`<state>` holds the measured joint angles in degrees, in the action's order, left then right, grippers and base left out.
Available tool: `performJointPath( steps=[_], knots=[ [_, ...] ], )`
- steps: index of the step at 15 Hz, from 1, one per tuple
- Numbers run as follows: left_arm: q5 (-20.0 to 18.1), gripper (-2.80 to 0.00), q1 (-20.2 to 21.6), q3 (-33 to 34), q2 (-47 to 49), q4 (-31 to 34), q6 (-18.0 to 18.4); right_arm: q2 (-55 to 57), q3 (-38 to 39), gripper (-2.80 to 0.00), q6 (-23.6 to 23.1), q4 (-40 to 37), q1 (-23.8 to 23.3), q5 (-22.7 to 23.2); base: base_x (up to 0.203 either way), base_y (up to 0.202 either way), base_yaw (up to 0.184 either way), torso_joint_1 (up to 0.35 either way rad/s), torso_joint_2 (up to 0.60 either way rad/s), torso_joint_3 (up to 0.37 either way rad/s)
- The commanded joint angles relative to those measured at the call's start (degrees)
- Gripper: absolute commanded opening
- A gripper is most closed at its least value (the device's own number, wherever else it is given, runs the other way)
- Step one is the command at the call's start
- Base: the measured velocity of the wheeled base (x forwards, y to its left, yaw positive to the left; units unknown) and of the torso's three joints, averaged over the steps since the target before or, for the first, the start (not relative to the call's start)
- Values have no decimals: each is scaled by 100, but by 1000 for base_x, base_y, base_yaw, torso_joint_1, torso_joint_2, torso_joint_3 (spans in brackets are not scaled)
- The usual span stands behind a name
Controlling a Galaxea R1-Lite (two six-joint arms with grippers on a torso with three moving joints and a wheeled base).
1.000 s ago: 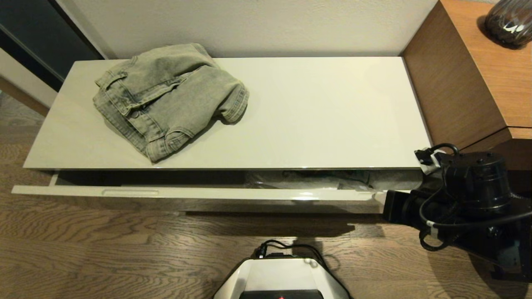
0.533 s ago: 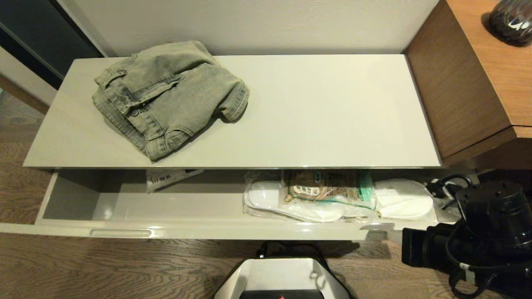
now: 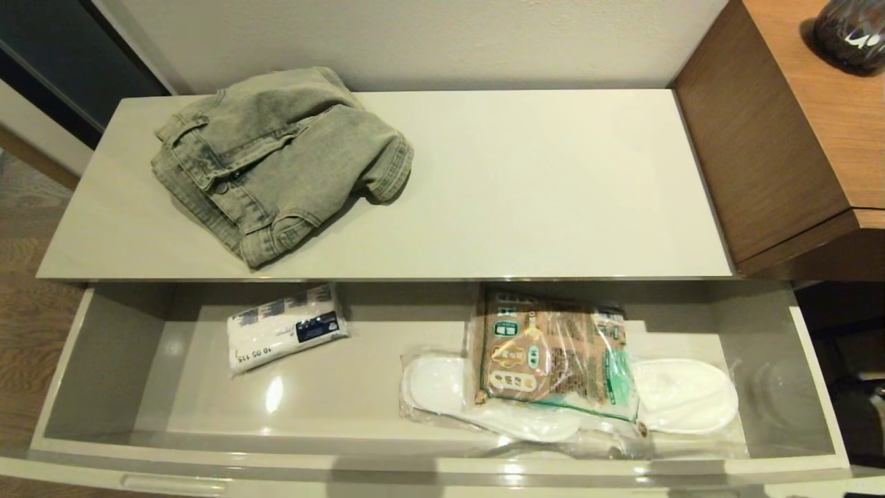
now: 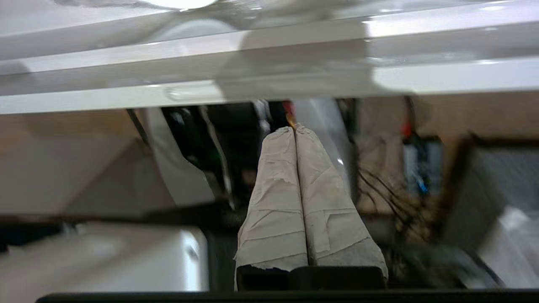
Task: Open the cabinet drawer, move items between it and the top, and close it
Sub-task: Open the drawer
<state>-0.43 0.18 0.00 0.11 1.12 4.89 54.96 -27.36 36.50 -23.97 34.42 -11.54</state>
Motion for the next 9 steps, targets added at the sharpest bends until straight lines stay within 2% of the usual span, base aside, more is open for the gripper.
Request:
performJointPath(
  steps=[1, 3, 9],
  knots=[
    [-1, -280, -1, 0, -2, 2, 3, -1009, -338, -280, 35, -1022, -390, -17, 0, 0, 0, 0, 0, 0],
    [-1, -280, -1, 0, -2, 2, 3, -1050, -611, -280, 38, -1120, -566, -38, 0, 0, 0, 0, 0, 0],
    [-1, -280, -1, 0, -2, -7, 3, -714, -3021, -280, -9, -1507, -1053, -67, 0, 0, 0, 0, 0, 0]
  ],
)
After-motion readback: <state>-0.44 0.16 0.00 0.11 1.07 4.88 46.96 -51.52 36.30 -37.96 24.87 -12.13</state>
